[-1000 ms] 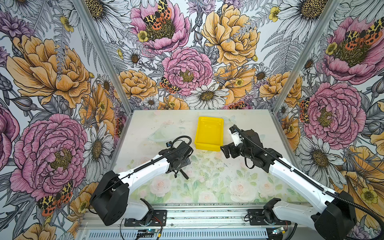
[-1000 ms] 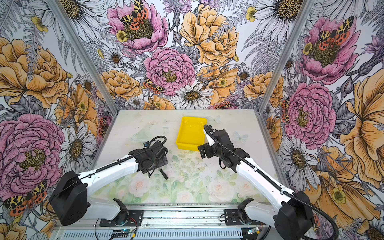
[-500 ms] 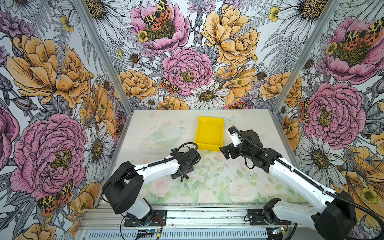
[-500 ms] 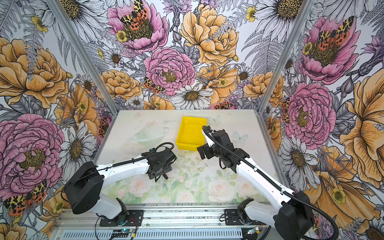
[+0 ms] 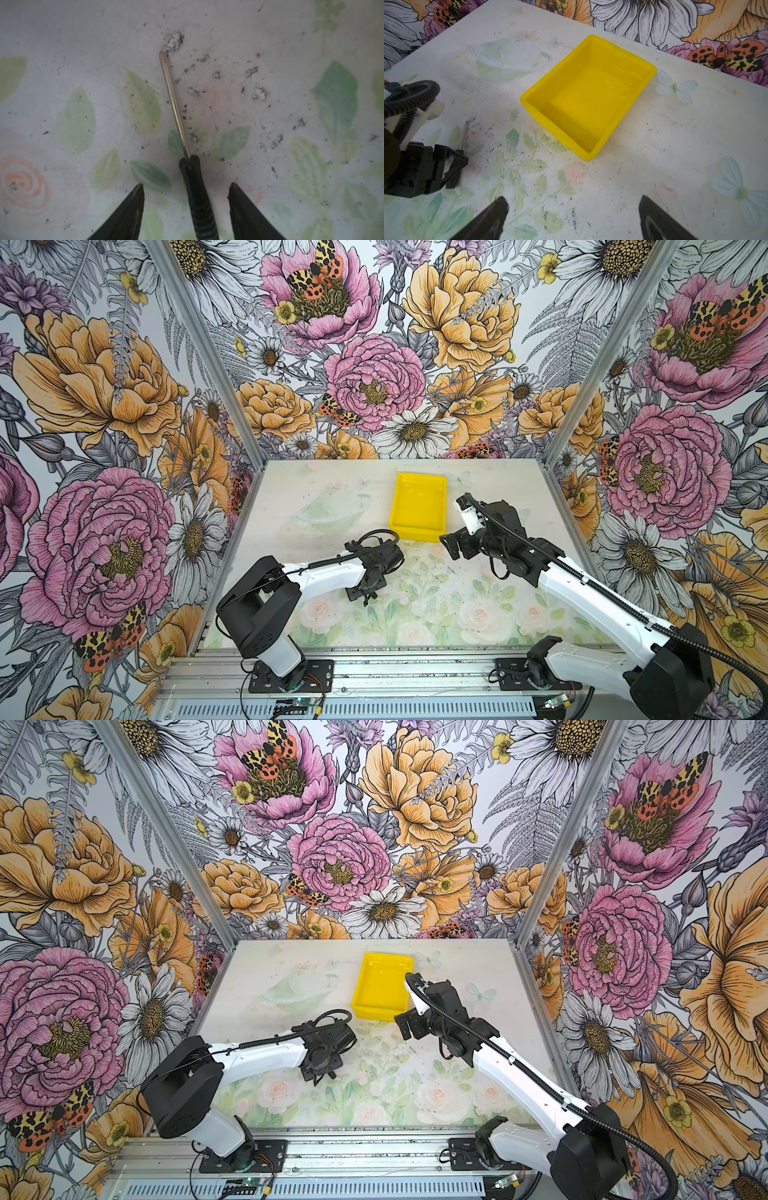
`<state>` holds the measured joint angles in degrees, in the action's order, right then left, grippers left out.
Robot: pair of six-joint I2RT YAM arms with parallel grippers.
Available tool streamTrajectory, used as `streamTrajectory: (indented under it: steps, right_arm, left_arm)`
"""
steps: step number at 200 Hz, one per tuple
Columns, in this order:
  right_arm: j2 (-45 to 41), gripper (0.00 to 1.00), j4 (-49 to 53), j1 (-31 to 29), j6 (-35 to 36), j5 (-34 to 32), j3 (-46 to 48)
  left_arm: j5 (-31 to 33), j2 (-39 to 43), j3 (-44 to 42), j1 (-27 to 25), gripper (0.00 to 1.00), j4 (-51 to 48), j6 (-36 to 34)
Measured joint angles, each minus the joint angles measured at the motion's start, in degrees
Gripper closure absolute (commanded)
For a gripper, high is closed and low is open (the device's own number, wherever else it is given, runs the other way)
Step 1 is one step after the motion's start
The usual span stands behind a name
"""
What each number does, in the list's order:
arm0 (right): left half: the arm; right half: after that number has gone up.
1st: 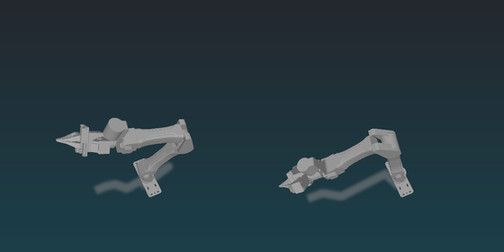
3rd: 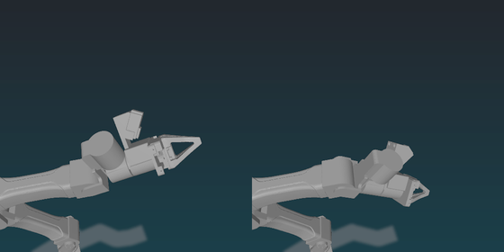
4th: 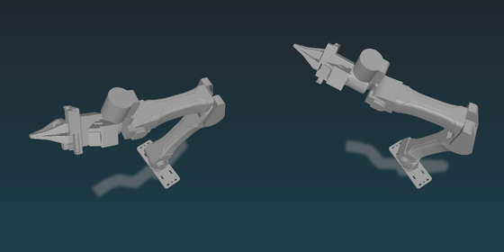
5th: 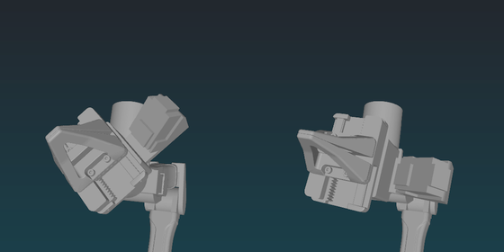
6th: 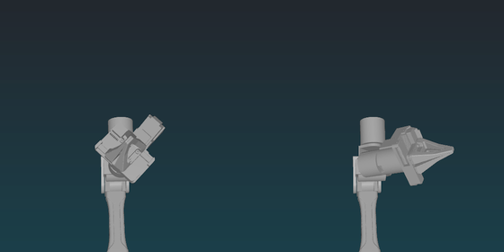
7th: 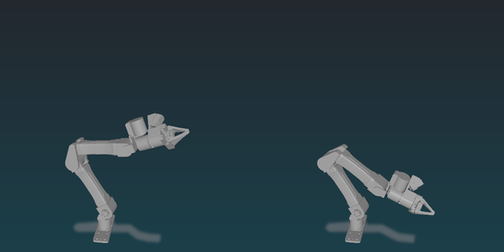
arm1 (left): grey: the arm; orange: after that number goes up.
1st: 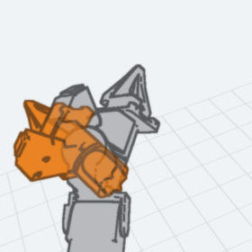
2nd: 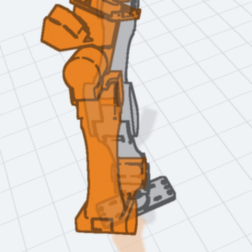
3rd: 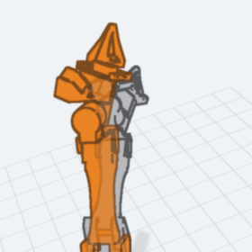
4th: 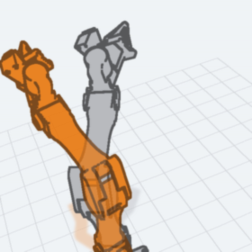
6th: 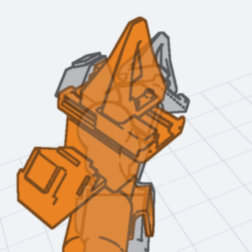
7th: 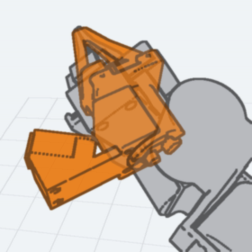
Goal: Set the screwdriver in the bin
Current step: 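Lower the left gripper over the screwdriver handle and close on it, then lift the screwdriver with the left gripper and carry it over the yellow bin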
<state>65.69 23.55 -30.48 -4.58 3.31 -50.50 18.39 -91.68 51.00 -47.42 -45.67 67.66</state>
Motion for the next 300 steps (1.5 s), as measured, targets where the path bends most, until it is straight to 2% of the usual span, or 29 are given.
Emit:
streamTrajectory:
  steps: [115,191,300]
  right_arm:
    - [-1.20,0.00,0.02,0.00,-0.04,0.00,0.85]
    - [-1.88,0.01,0.02,0.00,-0.04,0.00,1.29]
    - [-2.78,0.01,0.00,0.00,-0.28,0.00,1.29]
  left_arm:
    - [-0.46,-1.99,0.48,-2.12,0.72,0.07,1.44]
    - [-0.44,-2.21,0.55,-2.34,0.87,0.37,1.44]
    - [-0.66,0.15,1.31,-1.79,0.92,0.39,-0.66]
